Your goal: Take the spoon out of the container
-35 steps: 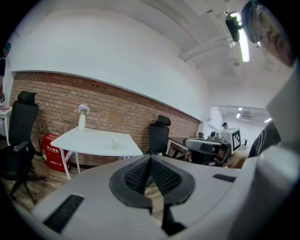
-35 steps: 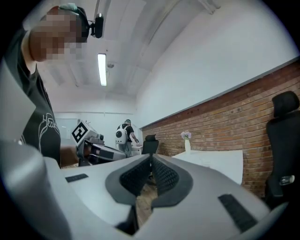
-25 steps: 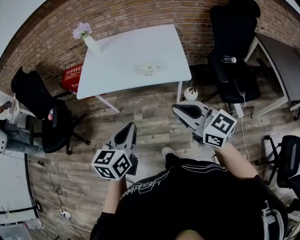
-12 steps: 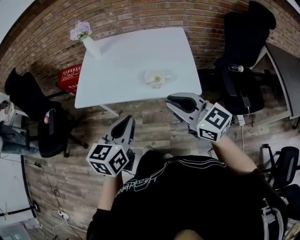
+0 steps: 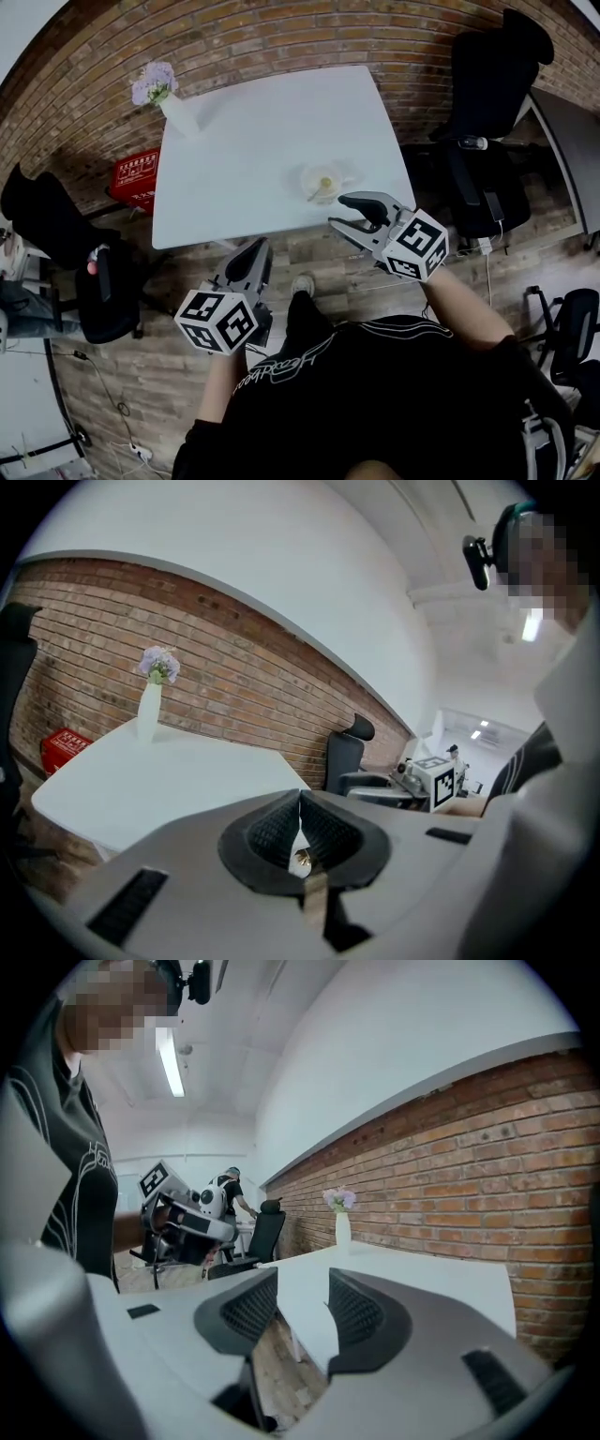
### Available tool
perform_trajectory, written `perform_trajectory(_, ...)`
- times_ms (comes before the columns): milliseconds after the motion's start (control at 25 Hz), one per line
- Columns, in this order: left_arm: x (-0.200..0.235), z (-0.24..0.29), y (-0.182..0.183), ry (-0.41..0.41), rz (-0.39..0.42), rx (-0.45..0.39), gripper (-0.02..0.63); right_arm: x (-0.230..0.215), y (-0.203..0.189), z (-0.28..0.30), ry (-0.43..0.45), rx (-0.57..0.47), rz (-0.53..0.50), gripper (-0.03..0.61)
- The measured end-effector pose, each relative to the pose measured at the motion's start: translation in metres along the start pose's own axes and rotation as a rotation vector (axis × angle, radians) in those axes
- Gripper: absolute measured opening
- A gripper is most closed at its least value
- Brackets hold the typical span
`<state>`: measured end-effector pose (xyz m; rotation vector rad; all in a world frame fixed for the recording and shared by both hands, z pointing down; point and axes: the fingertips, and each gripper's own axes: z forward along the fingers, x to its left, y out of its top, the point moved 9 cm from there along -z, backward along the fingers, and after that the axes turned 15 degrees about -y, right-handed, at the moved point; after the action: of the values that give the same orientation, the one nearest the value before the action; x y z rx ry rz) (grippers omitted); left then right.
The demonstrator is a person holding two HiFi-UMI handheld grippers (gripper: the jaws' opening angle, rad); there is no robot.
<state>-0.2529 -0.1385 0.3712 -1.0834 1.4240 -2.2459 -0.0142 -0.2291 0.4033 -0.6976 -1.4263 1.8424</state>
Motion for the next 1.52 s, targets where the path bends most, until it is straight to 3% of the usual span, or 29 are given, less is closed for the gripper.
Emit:
perform_trajectory(240, 0.049, 0.023, 0.012, -0.035, -0.052, 0.034, 0.005, -0.016, -0.014, 0.049, -0.033, 0.068, -0.211, 0.149)
perform_trajectory(560, 0.082, 0.029, 0.012, -0.013, -0.117, 0.054, 0.005, -0.012, -0.042, 0.089, -0.009, 0.144, -0.399, 0.146)
perform_trajectory(800, 0.089, 0.026, 0.0, -0.001, -0.178, 0.064, 0.005, -0.009, -0.053, 0.105, -0.019, 0.153, -0.38, 0.112)
perform_trajectory(1120, 0.092, 0.022, -0.01, 0.033, -0.189, 0.061, 0.005, -0.007, -0.059, 0.109, -0.061, 0.136, -0.39, 0.034)
perform_trajectory(1520, 0.091, 0.018, -0.014, 0.025, -0.221, 0.054, 0.005, -0.009, -0.048, 0.107, -0.097, 0.102, -0.406, 0.015)
